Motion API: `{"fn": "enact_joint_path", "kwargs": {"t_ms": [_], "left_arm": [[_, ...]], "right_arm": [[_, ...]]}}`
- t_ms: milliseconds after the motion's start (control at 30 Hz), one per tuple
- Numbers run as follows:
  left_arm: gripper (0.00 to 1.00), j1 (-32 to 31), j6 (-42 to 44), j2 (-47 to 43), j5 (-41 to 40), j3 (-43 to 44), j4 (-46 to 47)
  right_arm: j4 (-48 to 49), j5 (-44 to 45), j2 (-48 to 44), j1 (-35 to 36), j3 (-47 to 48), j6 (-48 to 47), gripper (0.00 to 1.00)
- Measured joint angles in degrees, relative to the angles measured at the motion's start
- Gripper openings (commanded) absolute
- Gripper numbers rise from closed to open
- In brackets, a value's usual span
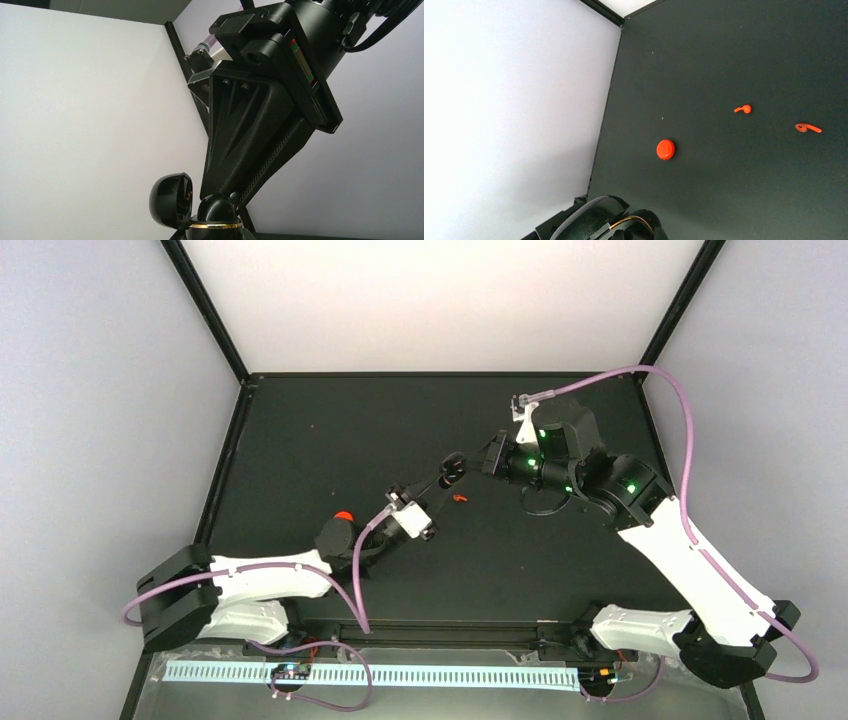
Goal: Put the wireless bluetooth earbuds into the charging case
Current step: Place the earbud in the charging case.
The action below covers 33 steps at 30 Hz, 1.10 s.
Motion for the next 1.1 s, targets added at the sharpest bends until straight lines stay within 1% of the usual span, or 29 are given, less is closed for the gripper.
{"fn": "enact_joint_path", "kwargs": {"t_ms": [500,533,700,1000,1100], "left_arm": [[0.01,-1.84,6.05,4.83,-4.98,0.0,7.32],[0.01,-1.88,6.23,4.87,-5.18,0.0,7.48],[0.02,-2.01,6.49,4.94,-5.44,0.0,8.66],[0.01,-2.16,6.45,5.07,-6.23,0.0,8.68],[0.02,-2.19,6.43,5.2,-6.29,0.0,8.09]], "right_arm": [[2.54,0.44,-0.39,-0.94,-2.45,6.1,0.01],[2.64,0.39,-0.39,-0.96,-2.51,6.34,0.02],[3.37,-0.04,-0.57,-0.96,-2.51,6.91,0.19],[4.17,-4.63,-1.55,-0.85,-2.51,8.24,0.39],[4.74,-5.57,-1.86,-0.85,-2.51,8.44,0.48]]}}
